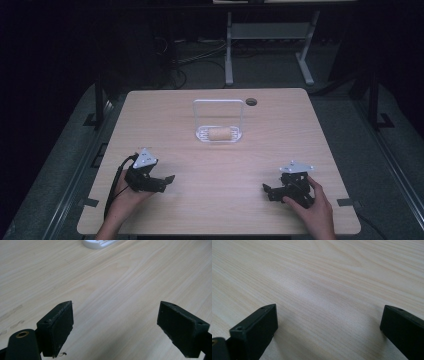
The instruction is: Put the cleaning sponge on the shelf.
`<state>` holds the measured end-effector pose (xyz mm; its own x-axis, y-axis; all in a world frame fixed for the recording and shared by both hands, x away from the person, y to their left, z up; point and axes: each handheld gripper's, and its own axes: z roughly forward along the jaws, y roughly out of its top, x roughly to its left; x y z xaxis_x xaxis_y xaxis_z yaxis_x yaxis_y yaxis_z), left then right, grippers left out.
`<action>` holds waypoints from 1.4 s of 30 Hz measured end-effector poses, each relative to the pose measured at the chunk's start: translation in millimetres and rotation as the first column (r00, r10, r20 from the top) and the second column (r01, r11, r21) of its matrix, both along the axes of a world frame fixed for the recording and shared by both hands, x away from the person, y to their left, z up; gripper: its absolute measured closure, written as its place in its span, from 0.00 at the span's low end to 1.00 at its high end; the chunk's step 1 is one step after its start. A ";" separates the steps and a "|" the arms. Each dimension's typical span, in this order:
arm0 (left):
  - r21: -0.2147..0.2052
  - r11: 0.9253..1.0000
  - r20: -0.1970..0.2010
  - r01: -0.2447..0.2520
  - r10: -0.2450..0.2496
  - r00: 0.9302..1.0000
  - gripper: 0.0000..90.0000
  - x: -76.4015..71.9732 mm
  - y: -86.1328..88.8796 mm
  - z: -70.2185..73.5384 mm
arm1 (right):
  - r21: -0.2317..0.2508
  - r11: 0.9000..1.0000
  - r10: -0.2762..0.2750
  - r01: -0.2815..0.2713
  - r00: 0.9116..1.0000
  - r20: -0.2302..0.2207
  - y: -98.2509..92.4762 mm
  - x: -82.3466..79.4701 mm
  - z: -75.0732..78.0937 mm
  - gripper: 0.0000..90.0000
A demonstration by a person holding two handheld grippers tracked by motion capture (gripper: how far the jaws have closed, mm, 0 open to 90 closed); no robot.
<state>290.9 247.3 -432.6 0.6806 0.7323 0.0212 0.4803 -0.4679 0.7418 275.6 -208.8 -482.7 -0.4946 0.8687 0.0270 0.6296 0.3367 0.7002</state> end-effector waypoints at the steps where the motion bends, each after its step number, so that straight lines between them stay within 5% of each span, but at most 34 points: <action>1: 0.002 1.000 -0.003 -0.001 0.001 1.000 0.15 -1.5 1.9 -0.2 | 0.003 1.000 -0.002 0.002 1.000 0.000 0.2 -0.1 0.0 0.01; 21: 0.014 0.999 -0.017 -0.043 0.043 0.999 0.15 -31.2 30.1 -19.6 | 0.001 1.000 -0.001 0.001 1.000 -0.002 0.1 -0.1 0.1 0.01; 35: 0.020 0.998 -0.066 -0.060 0.061 0.996 0.15 -44.0 45.1 -38.2 | 0.001 1.000 -0.001 0.001 1.000 -0.002 0.2 -0.1 0.2 0.01; 42: 0.013 0.999 -0.032 -0.037 0.037 0.999 0.14 -46.4 48.1 -41.6 | 0.002 1.000 -0.002 0.002 1.000 -0.002 0.2 -0.1 0.1 0.01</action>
